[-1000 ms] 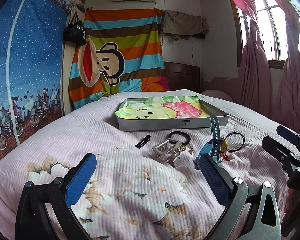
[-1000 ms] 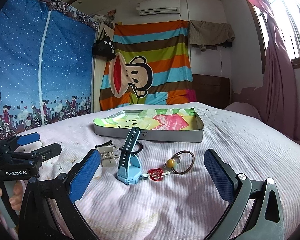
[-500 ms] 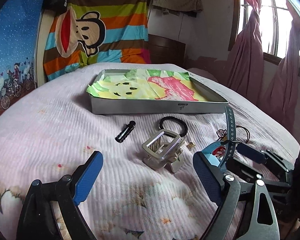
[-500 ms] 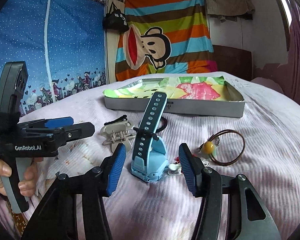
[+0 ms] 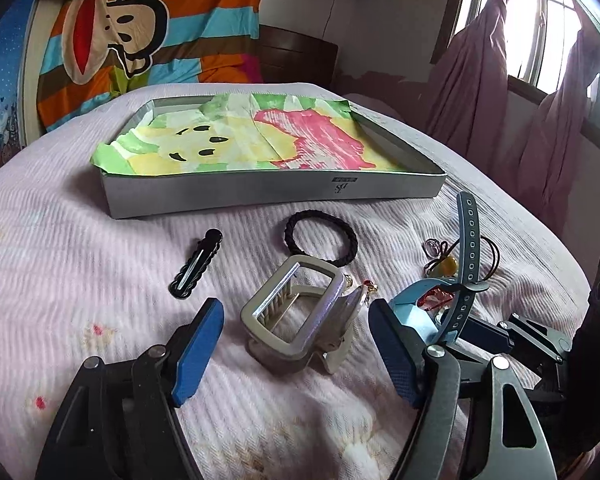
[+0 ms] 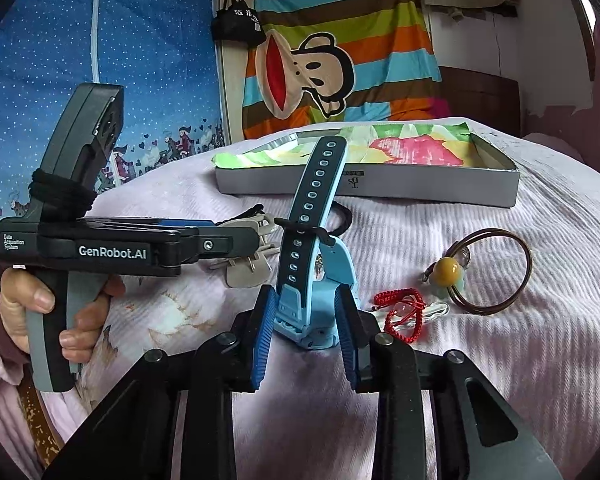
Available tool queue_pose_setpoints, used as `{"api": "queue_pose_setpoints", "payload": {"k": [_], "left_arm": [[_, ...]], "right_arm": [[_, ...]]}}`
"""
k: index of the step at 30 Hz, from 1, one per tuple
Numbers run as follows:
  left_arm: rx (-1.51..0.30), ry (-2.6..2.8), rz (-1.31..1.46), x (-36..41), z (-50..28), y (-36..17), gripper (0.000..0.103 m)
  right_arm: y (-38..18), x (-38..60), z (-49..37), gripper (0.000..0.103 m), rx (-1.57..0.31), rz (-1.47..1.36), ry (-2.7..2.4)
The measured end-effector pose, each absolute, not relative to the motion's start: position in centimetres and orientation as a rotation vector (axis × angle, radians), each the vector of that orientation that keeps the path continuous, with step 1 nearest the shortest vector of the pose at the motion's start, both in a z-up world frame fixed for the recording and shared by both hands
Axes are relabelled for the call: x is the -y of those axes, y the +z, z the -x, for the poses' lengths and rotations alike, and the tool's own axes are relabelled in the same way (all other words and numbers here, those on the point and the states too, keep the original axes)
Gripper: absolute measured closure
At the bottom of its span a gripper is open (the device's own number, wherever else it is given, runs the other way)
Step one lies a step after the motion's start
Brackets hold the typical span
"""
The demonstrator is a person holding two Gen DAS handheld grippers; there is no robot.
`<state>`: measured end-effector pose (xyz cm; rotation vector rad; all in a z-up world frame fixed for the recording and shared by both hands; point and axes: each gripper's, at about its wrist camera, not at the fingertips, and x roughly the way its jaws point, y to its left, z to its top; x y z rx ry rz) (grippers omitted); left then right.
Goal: Organize jewelry
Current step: 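Grasp the blue watch band with right tool while left tool grasps silver claw clip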
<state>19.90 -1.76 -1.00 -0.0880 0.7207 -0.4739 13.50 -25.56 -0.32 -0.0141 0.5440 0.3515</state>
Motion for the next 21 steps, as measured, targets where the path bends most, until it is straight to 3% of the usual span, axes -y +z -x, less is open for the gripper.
{"api": "queue_pose_setpoints", "payload": {"k": [6,14,21], "left_arm": [[-0.747,-0.505,0.108,1.8,-20.7,-1.3,0.048],[-0.730,-0.509,0.148,1.5,-20.1,-1.3,0.050],[-0.659,-0.471,0.222,0.0,-17.7,-0.5,0.050]], "right_arm": [[-0.1,25.2,-13.3,0.087,-0.537,0.023,0.375],[0.2,24.8,-12.6,0.098,-0.513,0.039,0.405],[1.3,24.5,-11.8,0.099,-0.475,0.052,0.427]]}}
